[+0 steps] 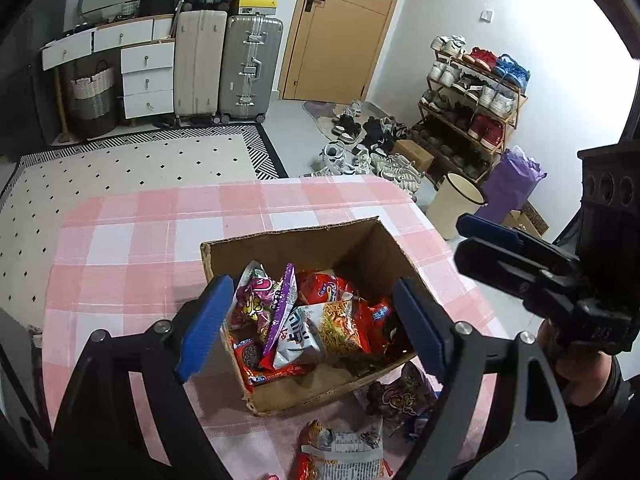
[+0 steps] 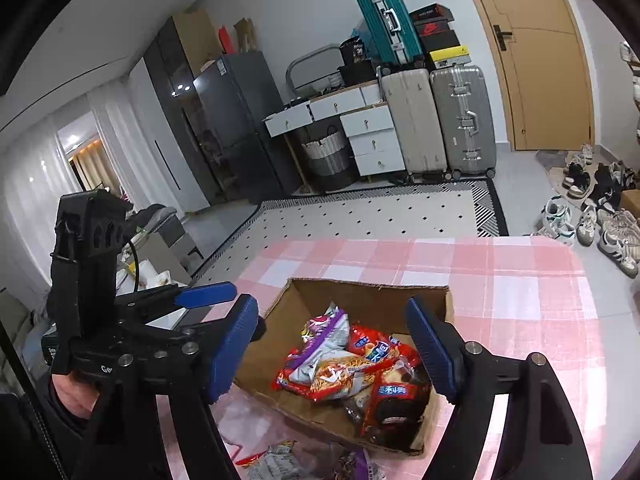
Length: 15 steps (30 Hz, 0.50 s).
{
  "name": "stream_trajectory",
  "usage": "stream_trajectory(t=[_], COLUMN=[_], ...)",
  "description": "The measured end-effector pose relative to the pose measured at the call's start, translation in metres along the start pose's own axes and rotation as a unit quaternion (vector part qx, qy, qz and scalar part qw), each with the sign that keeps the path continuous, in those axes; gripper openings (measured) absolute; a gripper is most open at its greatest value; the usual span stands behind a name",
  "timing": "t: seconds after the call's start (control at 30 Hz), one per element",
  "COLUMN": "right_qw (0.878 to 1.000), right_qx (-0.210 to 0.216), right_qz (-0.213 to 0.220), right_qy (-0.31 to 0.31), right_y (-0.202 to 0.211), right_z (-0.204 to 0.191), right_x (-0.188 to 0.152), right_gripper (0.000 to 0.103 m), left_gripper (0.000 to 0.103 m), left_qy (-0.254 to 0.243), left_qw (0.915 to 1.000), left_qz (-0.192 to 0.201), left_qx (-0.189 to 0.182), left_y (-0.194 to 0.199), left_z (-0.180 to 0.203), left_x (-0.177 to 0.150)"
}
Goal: Organize snacks
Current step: 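Open both grippers to drop the snacks into the box, then withdraw both tools from the box toward the remaining snacks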
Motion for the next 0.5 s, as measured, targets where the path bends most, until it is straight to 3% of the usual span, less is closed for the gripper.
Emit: stream_trajectory(t=[0.5], right_qw=[0.999], right_qx=[-0.007], right_qz=[0.036], right_qy=[0.02], right_y=[0.054], right_z=[-0.028], right_x=[-0.011], right_gripper=[0.09], left_gripper=[0.082], left_qy=[0.007], left_qw=[0.9995], left_qz=[0.028], left_qx=[0.014], left_y=[0.058], left_z=[0.007], left_x=[-0.024])
Point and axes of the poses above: each gripper's, at about its wrist camera, not at the fingertips, and y roughly against the way its jaws point, z to its right, x to its top, the point moved 10 cm from there along -y, roughly the way its jaws point, and after that the axes turned 13 degrees about -z, right-handed, at the moved point
